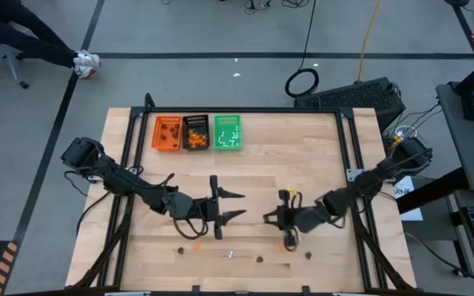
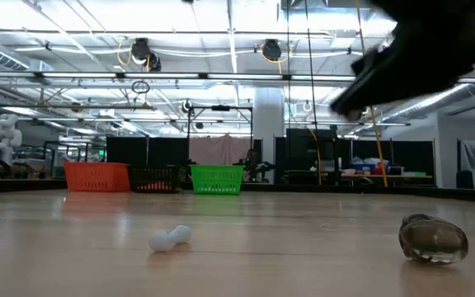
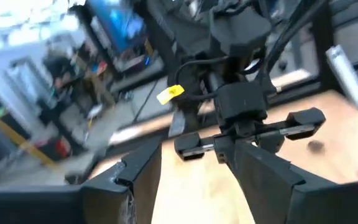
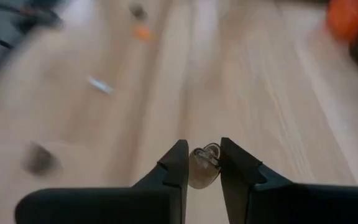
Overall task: Sort Halloween decoration
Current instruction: Put the black skull toy into the orange bin
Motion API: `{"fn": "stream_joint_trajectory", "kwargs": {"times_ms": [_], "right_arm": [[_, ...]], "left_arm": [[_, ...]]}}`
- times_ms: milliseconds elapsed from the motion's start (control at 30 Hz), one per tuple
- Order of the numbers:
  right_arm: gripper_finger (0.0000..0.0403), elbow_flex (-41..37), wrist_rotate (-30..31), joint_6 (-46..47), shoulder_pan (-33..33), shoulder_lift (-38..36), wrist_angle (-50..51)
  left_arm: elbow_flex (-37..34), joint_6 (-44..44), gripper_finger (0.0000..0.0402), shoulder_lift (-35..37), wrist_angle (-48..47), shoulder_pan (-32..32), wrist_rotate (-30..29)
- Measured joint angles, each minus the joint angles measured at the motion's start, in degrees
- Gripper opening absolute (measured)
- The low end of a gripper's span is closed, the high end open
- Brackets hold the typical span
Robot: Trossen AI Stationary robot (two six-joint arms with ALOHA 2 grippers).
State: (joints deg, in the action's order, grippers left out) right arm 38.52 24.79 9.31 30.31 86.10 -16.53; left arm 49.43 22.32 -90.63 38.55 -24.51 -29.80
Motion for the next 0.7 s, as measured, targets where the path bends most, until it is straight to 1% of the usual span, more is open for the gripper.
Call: {"fn": "stream_joint_trajectory", "kwargs": {"times_ms": [100, 233, 300, 400, 500, 600, 700], "right_arm": [[0.0044, -0.51, -2.43, 1.41, -3.02, 1.91, 2.2], [0.0044, -1.09, -2.63, 1.81, -6.12, 4.93, -0.44], [0.0044, -1.14, -2.74, 1.95, -7.5, 7.04, -2.93], [0.0045, -1.16, -6.86, 1.89, -9.26, 10.85, -9.64], [0.0045, -1.16, -10.14, 2.03, -10.63, 14.91, -17.14], [0.0045, -1.16, -12.33, 3.45, -11.72, 18.15, -24.28], [0.0045, -1.16, -14.23, 5.73, -12.73, 20.27, -28.55]], "left_arm": [[0.02, -4.39, 0.0203, -0.02, -5.17, 0.0, -2.59], [0.02, -11.14, 0.0203, -0.02, -13.4, 0.04, -3.94], [0.02, -15.16, 0.0203, -0.02, -17.47, 0.04, -4.14], [0.02, -18.72, 0.0203, -0.21, -22.27, -0.31, -4.31], [0.02, -17.43, 0.0203, -2.1, -23.67, -1.1, -4.34], [0.02, -12.5, 0.0203, -5.01, -22.84, -1.97, -4.34], [0.0, -7.68, 0.0203, -8.16, -22.22, -3.14, -4.82]]}}
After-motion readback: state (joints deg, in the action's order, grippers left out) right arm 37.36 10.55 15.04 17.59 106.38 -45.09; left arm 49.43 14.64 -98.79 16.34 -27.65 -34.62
